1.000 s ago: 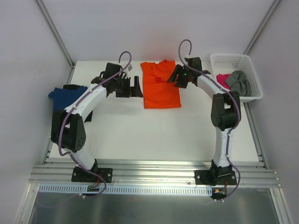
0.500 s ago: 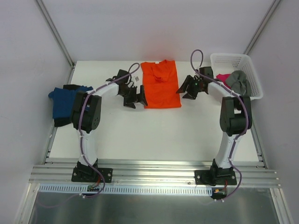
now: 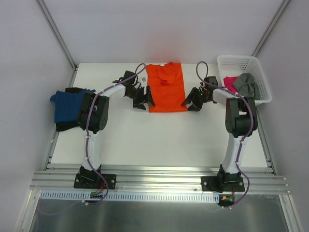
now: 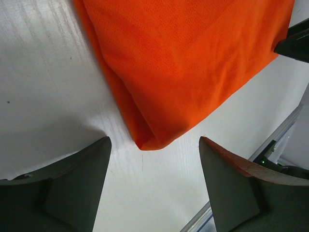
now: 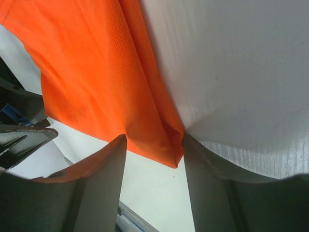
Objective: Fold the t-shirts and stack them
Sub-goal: Fold the tshirt
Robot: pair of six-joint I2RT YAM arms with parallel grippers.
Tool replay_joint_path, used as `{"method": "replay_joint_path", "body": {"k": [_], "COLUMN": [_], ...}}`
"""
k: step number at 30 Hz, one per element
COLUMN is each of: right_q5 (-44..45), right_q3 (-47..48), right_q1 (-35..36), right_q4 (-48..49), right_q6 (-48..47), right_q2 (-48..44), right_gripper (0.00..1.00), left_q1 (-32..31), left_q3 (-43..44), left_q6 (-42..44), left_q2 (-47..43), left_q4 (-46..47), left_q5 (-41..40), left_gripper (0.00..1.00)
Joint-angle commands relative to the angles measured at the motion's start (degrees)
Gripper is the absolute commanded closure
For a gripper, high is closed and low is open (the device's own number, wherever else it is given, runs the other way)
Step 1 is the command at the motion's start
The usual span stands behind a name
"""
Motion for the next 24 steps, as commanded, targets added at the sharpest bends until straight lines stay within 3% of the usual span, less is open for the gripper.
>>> {"method": "replay_joint_path", "body": {"k": [1,7,12,14,24], "right_q5": [-1.5,-2.5,-2.0,-2.2,-3.5], "right_q3": [-0.8,-0.8,-1.7,-2.2,-6.1], "right_q1": [-0.3,-0.3,-0.2,-0.2,0.0], "right_q4": [0.2,1.2,0.8,1.0,0.3], "right_q6": [1.4,1.8,1.8,1.9,1.4], "right_q2": [0.8,1.5,1.1,0.8,-3.3], "right_gripper": [0.48,0.59,0.60,0.62,0.97], "left_q1": [-0.6,-1.7,-2.2,-2.3,-2.3], "left_q3": [0.5,0.3,-1.0,-2.7,-9.0], "left_q6": [-1.0,-2.1,-3.5,-3.9,-4.0], "left_q2": [2.0,3.3,2.7,1.8,-4.5], "left_q4": [0.6,1.7,2.0,2.1,2.1], "left_q5": [1.1,2.5,3.9,4.4,5.1], "left_gripper": [0.25,0.41,0.53,0.62,0.78]}}
